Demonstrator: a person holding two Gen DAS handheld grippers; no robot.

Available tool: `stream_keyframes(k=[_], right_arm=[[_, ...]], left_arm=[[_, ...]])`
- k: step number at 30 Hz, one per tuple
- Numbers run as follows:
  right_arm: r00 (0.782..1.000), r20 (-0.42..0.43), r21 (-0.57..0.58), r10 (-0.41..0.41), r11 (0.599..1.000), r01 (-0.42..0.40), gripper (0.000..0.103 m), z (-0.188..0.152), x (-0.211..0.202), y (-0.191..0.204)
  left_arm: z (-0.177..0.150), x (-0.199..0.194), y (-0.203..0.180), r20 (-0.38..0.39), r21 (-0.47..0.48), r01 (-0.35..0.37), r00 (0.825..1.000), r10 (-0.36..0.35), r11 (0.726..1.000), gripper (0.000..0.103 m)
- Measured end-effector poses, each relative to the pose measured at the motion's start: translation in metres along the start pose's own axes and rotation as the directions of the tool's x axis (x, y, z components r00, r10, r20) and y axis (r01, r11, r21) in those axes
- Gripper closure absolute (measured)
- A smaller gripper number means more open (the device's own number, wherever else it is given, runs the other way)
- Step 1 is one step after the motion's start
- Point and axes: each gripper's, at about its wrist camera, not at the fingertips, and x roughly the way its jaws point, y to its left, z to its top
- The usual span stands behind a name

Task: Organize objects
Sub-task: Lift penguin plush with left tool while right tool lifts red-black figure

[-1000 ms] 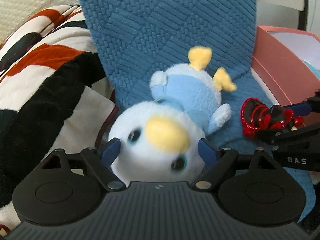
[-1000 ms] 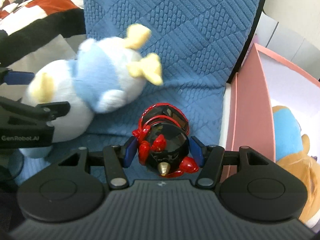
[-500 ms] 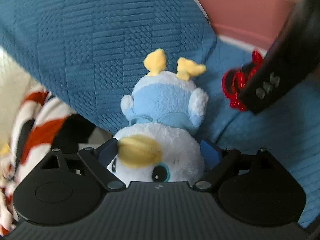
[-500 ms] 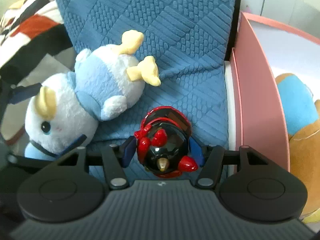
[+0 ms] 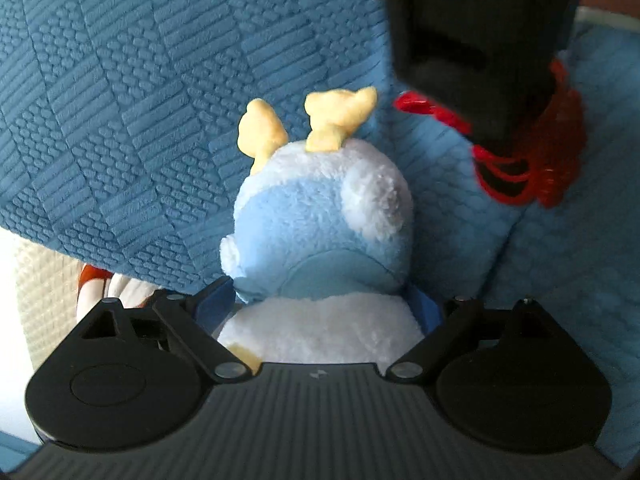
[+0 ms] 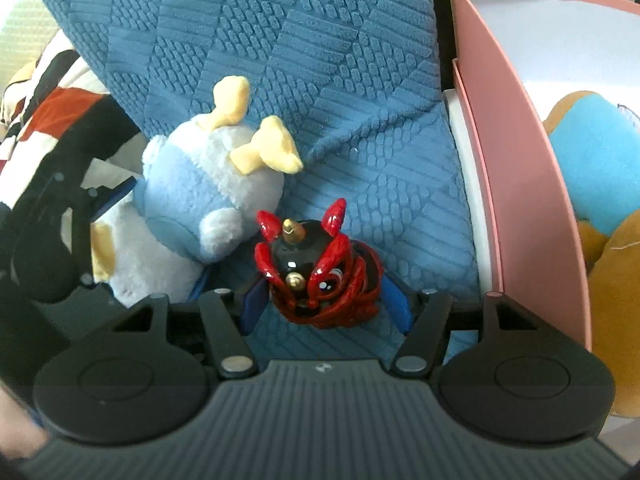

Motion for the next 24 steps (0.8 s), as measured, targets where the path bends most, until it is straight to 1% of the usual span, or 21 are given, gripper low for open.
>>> stream_keyframes(k=[5,14,16,19,21,22,24], right_arm=[[1.0,-0.008,0.003,0.013,1.0,-0.013,0.039,-0.002,0.006,0.0],[0.997,-0.031,0.126,0.073,0.99,-0.068,0.039,-0.004,0.02,-0.009],[0.997,-0.026,0.115,0.067,0.991,-0.064,0.039,-0.006,0.022,-0.007],[0.999,-0.028,0.059,0.032,0.998,-0.031,0.039,-0.01,0.027,0.003],[0.999,-0.035,0.045,0.021,0.999,-0.02,0.039,-0.011,0.031,0.005],[0.999,-0.039,0.042,0.016,0.999,-0.014,0.039,-0.011,0.033,0.005],[0.999,-0.04,0.031,0.005,1.0,-0.003,0.037,-0.011,0.035,0.007]], left_arm=[[-0.002,0.017,0.007,-0.048,-0.016,-0.003,0.999,0.002,1.0,0.007],[-0.012,0.032,0.035,-0.092,-0.135,0.046,0.994,-0.059,0.99,0.007],[-0.014,0.035,0.04,-0.104,-0.166,0.054,0.992,-0.072,0.985,0.007],[-0.016,0.044,0.047,-0.132,-0.204,0.056,0.988,-0.085,0.977,0.005],[-0.019,0.051,0.051,-0.156,-0.226,0.052,0.984,-0.089,0.973,0.003],[-0.02,0.048,0.048,-0.167,-0.236,0.048,0.982,-0.089,0.971,0.003],[-0.023,0.052,0.052,-0.179,-0.261,0.046,0.979,-0.095,0.964,0.003]])
